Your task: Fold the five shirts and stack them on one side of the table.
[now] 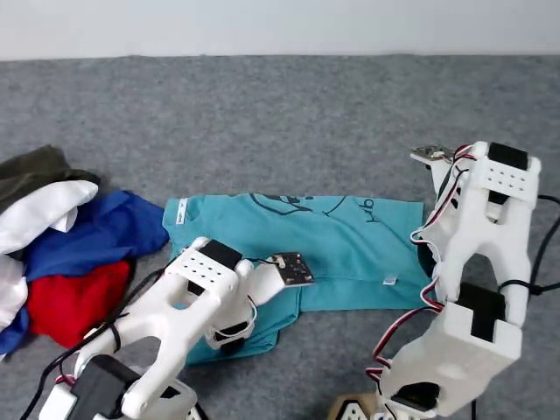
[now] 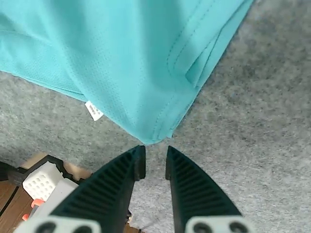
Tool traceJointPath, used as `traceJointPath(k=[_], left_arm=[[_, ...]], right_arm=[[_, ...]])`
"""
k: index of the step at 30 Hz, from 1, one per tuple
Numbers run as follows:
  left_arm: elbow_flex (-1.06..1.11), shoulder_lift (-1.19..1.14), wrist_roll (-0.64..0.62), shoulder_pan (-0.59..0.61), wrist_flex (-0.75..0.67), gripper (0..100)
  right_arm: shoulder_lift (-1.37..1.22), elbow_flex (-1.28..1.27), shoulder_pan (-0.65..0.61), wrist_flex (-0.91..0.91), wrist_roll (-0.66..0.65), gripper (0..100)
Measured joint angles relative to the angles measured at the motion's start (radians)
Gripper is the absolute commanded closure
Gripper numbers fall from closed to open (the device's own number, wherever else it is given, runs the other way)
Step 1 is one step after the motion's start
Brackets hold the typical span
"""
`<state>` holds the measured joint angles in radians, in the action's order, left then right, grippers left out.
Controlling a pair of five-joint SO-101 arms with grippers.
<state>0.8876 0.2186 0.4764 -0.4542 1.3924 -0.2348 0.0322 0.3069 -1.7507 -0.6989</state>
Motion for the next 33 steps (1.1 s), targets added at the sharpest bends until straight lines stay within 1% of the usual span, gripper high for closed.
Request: traceJointPath(k=[8,11,14,17,22,26,30,33], left_arm=[[0.000,0.000,0.008,0.098,0.000,84],[0.000,0.000,0.008,0.112,-0.009,86],[0.000,0.000,0.008,0.110,-0.014,88],[0.000,-0.011,0.008,0.083,-0.015,90],[-0.018,-0.144,0.008,0.072,-0.057,99],[-0.080,-0.219,0.008,0.071,-0.031,99],[-0.086,-0.189,0.008,0.071,-0.009,99],[-0.087,-0.097,0.008,0.072,0.029,99]], right_arm=[[0.000,0.000,0.000,0.000,0.000,91.9],[0.000,0.000,0.000,0.000,0.000,91.9],[0.000,0.000,0.000,0.000,0.000,91.9],[0.000,0.000,0.000,0.000,0.000,91.9],[0.000,0.000,0.000,-0.002,0.000,91.9],[0.000,0.000,0.000,-0.002,0.000,91.9],[0.000,0.000,0.000,-0.002,0.000,91.9],[0.000,0.000,0.000,-0.002,0.000,91.9]])
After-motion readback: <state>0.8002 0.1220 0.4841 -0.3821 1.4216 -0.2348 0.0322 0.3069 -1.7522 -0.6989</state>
